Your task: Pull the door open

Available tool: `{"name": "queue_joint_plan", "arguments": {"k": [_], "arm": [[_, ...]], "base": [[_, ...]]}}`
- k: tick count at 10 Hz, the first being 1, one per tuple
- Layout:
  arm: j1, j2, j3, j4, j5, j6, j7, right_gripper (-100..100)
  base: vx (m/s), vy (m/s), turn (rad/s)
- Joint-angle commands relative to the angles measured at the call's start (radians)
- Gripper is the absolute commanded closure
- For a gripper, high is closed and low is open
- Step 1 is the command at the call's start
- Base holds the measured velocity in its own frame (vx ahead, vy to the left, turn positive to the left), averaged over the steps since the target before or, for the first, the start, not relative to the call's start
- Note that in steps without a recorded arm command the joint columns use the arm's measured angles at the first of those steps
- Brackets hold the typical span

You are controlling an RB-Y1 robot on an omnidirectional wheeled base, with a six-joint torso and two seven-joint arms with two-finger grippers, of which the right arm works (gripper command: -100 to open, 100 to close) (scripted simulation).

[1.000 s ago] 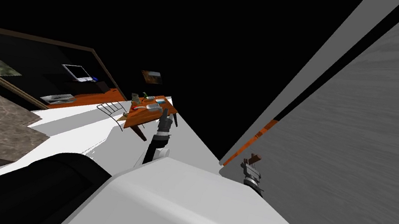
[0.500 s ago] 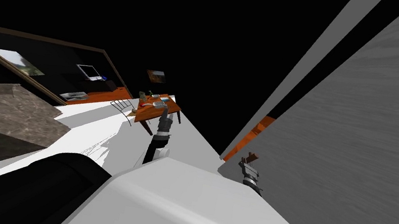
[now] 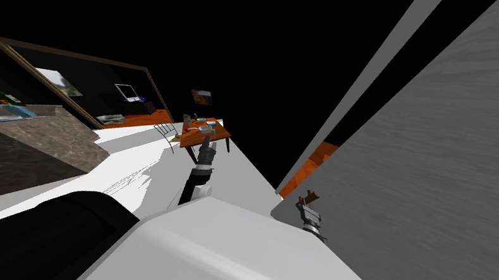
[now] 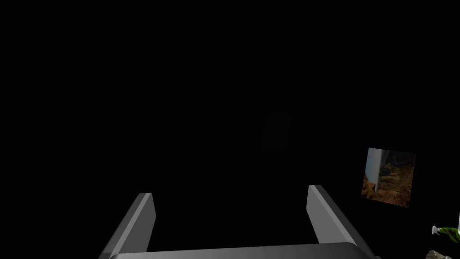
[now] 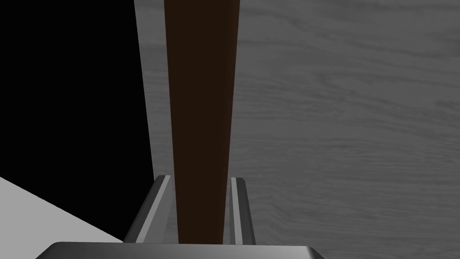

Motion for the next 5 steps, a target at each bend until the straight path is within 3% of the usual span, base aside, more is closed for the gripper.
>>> {"name": "queue_joint_plan", "arguments": {"k": [1,5], "arm": [[0.012,-0.012,0.019,-0.002,0.011,-0.012,-0.018,100],[0.047,-0.052,0.074,-0.018,0.044,-0.05,-0.069,100]], "base": [[-0.22,-0.029,0.094],[-0.278,-0.027,0.099]]}}
